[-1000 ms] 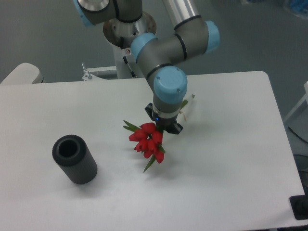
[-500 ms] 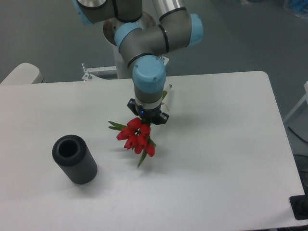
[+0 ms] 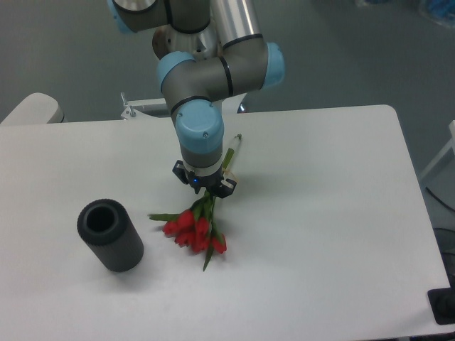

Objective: Place the flowers on the table

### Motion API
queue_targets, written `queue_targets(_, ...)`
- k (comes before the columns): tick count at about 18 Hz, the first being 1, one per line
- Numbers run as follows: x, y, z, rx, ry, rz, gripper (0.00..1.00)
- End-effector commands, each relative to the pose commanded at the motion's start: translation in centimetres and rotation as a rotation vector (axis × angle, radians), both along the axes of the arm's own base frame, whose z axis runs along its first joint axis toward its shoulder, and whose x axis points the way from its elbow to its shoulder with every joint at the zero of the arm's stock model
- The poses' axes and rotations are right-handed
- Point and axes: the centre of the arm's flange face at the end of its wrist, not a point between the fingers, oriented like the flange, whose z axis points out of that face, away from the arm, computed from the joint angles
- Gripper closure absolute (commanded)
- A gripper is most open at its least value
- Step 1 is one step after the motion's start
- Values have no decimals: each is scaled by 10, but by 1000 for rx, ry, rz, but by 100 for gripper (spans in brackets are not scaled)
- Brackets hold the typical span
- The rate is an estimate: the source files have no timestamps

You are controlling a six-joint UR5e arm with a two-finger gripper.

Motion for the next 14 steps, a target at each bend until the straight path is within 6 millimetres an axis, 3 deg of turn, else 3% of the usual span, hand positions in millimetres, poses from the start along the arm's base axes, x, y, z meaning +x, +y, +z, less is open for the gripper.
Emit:
queue_targets(10,-18,10,24,50,41,-49,0)
queue_targets(14,-51,2,39,74,61,-167,0)
